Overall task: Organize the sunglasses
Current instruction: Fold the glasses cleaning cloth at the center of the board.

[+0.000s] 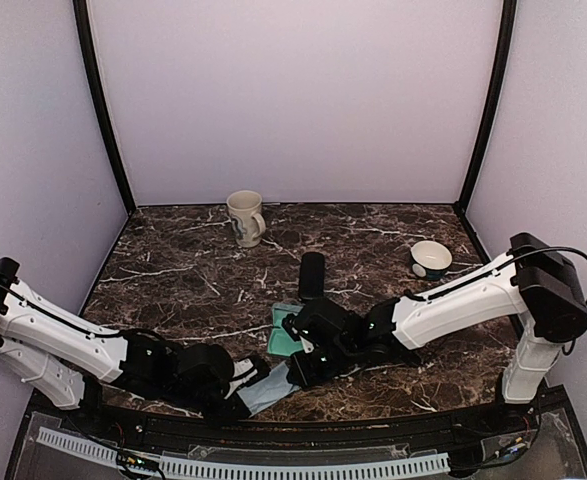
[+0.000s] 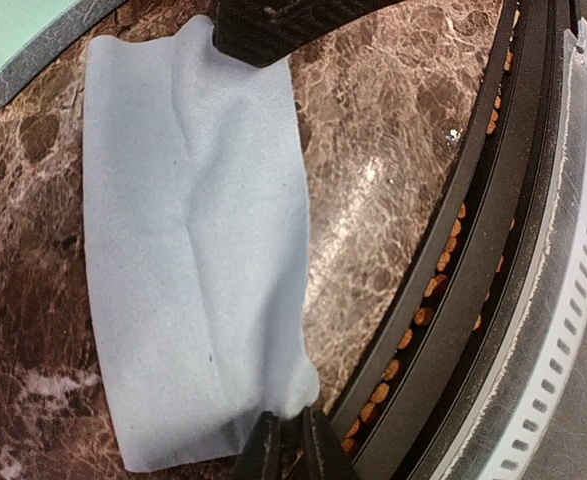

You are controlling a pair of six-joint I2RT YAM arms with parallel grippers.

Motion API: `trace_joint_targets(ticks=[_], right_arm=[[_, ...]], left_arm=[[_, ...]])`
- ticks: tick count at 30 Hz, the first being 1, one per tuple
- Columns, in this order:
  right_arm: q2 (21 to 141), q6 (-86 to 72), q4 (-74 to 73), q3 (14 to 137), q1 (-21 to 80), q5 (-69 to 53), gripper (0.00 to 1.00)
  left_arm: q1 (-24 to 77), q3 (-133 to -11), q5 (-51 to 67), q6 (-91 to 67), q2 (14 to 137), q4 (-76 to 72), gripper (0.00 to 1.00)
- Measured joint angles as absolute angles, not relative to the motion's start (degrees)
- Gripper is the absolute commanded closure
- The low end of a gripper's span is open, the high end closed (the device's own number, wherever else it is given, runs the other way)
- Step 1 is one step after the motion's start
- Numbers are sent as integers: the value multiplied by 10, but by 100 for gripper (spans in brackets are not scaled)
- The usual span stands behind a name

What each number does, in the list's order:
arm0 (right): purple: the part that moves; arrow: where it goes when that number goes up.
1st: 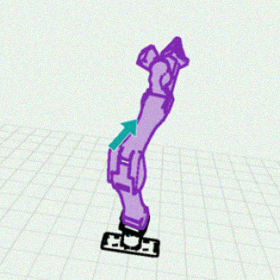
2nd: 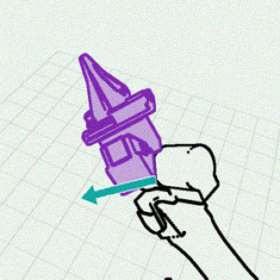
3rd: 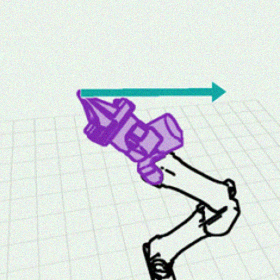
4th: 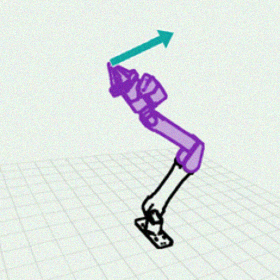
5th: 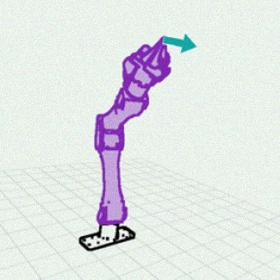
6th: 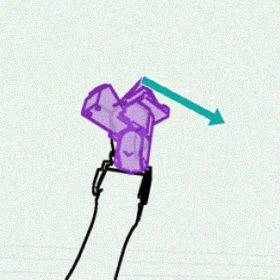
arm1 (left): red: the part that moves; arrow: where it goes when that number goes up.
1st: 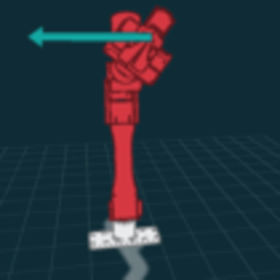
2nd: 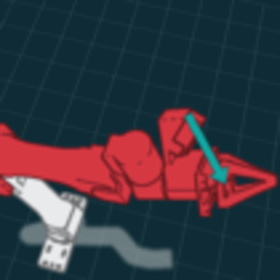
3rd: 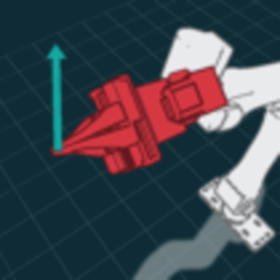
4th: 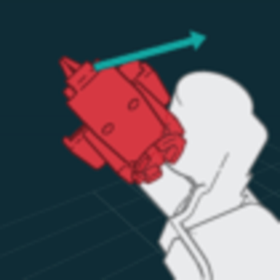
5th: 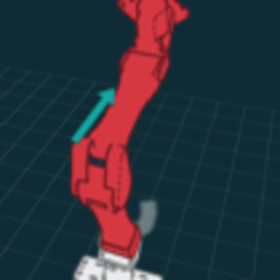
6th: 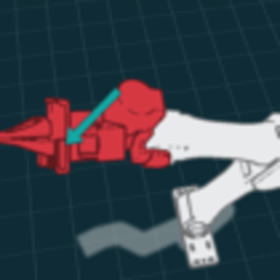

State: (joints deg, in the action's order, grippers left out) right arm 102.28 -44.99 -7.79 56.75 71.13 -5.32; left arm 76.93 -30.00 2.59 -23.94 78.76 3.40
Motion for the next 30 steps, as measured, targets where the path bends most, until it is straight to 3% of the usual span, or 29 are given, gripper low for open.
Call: trace_joint_targets(ticks=[10,19,30], right_arm=[[1023,-451,-97,566,712,-47,76],[1016,-446,-122,557,712,-29,66],[1003,-437,-69,555,717,-44,67]], left_arm=[[774,-313,32,-228,787,61,85],[774,-317,22,-223,749,91,72],[740,-324,-47,-270,734,96,61]])
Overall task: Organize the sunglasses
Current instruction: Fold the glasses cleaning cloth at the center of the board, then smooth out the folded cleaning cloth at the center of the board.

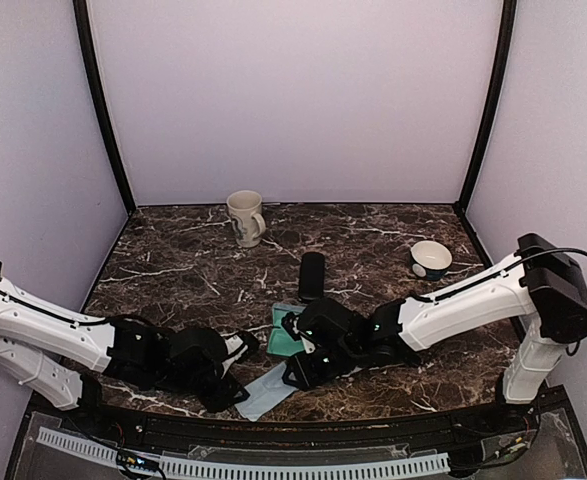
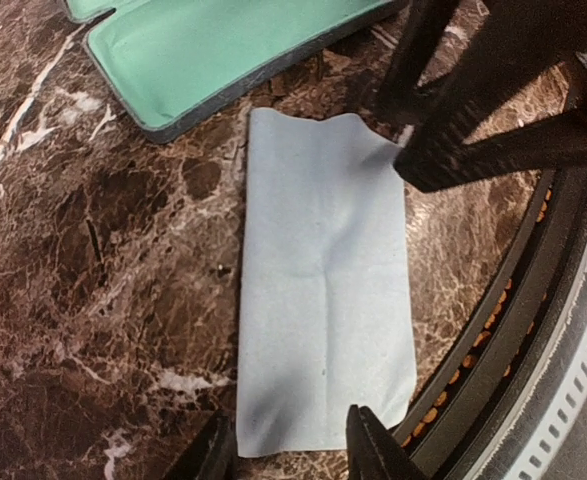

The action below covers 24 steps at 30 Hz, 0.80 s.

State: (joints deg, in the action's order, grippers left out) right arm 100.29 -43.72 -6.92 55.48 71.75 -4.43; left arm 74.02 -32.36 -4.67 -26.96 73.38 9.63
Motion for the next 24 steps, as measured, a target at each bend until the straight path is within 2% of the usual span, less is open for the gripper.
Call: trace_joint_targets(ticks=[8,24], right_arm=[[1009,-436,-20,555,721,-69,68],[1029,-451,45,504,721,-82,67]], left_arm=[[735,-331,-84,-302,771,109,59],[735,-331,-88,-313,797,115,58]])
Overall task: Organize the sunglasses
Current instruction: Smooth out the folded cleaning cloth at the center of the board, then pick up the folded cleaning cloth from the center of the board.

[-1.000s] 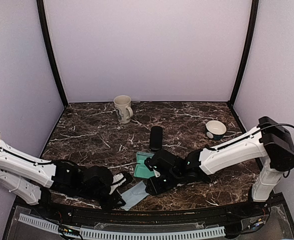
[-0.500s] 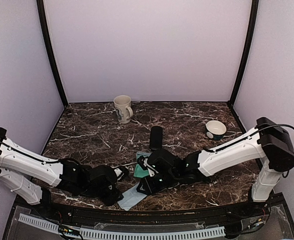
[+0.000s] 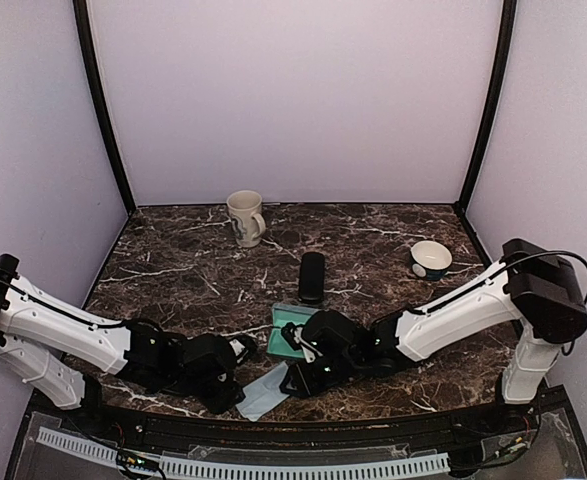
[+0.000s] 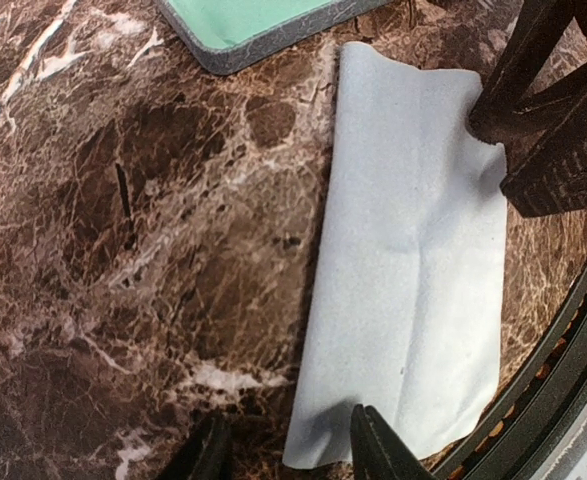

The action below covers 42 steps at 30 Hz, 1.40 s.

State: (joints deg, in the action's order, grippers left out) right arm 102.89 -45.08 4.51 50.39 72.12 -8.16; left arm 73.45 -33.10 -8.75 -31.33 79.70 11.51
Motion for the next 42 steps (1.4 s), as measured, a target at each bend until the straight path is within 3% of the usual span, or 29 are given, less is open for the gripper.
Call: trace_joint_targets(ticks=[14,20,34,42], right_arm=[[959,-469,20,461,721,-76,56],[941,-463,10,464,714,-62,58],[994,-429,0,499,675,-47,62],[1005,-418,0,499,669,-47,60]], left_arm=[[735,-330,-88,-313,786,134,55],[724,-330,-63,-310,761,117,54],[698,-330,5,-306,781,60,64],[696,-330,12,-307,788,56,60]])
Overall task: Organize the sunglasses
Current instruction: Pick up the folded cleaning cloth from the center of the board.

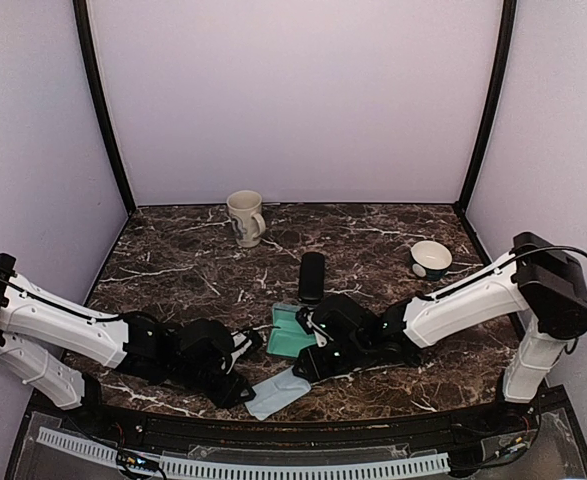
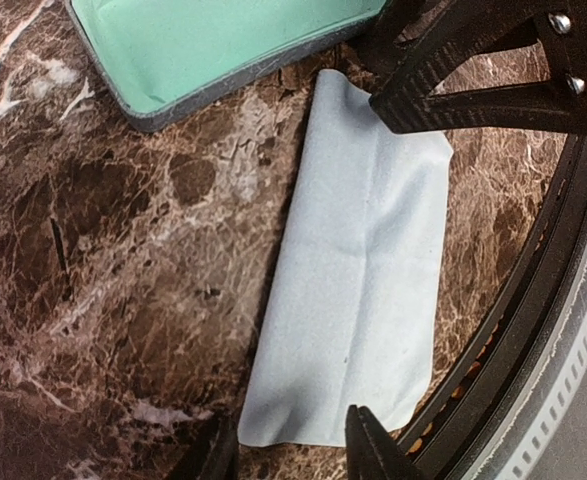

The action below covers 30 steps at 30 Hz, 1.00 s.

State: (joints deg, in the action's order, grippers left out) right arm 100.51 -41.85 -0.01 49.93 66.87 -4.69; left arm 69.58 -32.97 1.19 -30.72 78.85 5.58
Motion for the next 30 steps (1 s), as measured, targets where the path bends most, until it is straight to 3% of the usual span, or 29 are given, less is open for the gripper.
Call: trace_joint_targets(ticks=[11,30], right_arm=[[1018,-401,13,508,659,-55,60],[1040,-370,32,521,656,-74,74]], left_arm=[[696,-330,12,-318,794,56,64],[693,-330,22,-331,816,46,78]])
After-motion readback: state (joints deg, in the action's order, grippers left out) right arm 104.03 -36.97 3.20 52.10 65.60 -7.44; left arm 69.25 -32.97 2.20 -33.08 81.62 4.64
